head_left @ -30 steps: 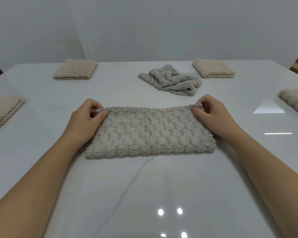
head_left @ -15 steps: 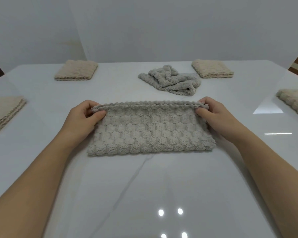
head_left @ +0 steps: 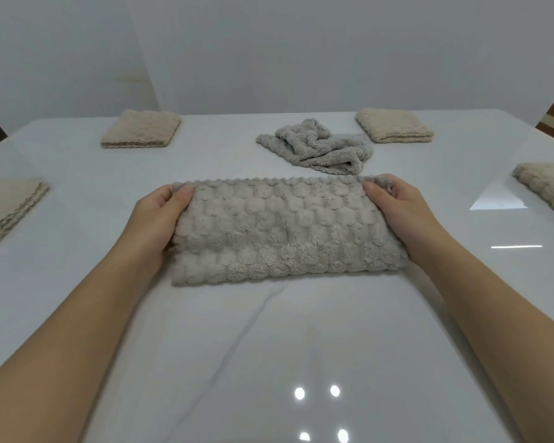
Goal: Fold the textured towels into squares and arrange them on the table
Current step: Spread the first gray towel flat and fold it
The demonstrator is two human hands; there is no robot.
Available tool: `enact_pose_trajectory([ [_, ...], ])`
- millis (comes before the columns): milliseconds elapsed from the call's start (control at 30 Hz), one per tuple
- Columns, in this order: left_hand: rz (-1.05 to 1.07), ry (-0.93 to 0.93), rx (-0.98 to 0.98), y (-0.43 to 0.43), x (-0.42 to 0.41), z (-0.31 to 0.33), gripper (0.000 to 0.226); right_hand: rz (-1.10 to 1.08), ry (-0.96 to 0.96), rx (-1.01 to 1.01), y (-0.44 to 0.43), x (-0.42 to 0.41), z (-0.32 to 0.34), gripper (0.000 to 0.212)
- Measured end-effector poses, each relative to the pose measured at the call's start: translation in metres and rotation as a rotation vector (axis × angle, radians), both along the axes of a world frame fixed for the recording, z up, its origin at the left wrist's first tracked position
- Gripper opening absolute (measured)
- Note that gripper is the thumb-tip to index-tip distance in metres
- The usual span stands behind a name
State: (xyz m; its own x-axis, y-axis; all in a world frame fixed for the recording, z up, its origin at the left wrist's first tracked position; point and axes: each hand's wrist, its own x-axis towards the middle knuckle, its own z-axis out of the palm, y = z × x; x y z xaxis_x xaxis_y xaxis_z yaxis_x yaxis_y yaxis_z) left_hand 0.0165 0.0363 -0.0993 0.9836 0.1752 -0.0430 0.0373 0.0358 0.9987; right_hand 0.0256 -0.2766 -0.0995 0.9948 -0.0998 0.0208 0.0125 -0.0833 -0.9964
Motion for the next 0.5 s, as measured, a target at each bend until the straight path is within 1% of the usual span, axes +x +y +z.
enact_pose_trajectory([
  [67, -0.041, 0.092, -0.029, 0.003, -0.004, 0.008, 0.018, 0.067, 0.090, 0.074, -0.003, -0.003, 0.006, 0.013],
  [100, -0.060, 0.144, 0.005, 0.004, -0.006, 0.012, 0.019, 0.081, 0.117, 0.070, -0.004, -0.004, 0.009, 0.012],
  [133, -0.046, 0.166, 0.124, 0.006, -0.006, 0.012, 0.020, 0.060, 0.104, -0.014, -0.004, -0.004, 0.008, 0.012],
  [167, -0.012, 0.153, 0.339, 0.007, -0.003, 0.008, 0.022, 0.011, 0.050, -0.196, -0.004, -0.003, 0.006, 0.015],
  [233, 0.103, 0.062, 0.863, 0.007, 0.004, -0.004, 0.026, -0.122, -0.077, -0.668, -0.003, 0.004, -0.004, 0.022],
  [267, 0.148, 0.001, 1.033, 0.005, 0.007, -0.010, 0.027, -0.168, -0.113, -0.839, -0.001, 0.006, -0.009, 0.022],
  [300, 0.176, -0.044, 1.112, 0.003, 0.009, -0.014, 0.026, -0.190, -0.131, -0.940, 0.001, 0.009, -0.013, 0.022],
  [333, 0.189, -0.065, 1.135, 0.002, 0.011, -0.016, 0.025, -0.197, -0.140, -0.991, 0.001, 0.012, -0.015, 0.022],
  [400, 0.220, -0.092, 1.193, 0.004, 0.013, -0.017, 0.027, -0.185, -0.146, -1.008, -0.002, 0.020, -0.023, 0.023],
  [433, 0.245, -0.121, 1.246, 0.005, 0.014, -0.015, 0.033, -0.175, -0.141, -1.006, -0.002, 0.022, -0.026, 0.031],
  [500, 0.284, -0.250, 1.303, -0.001, 0.012, -0.009, 0.043, -0.172, -0.151, -1.019, -0.003, 0.025, -0.030, 0.045],
])
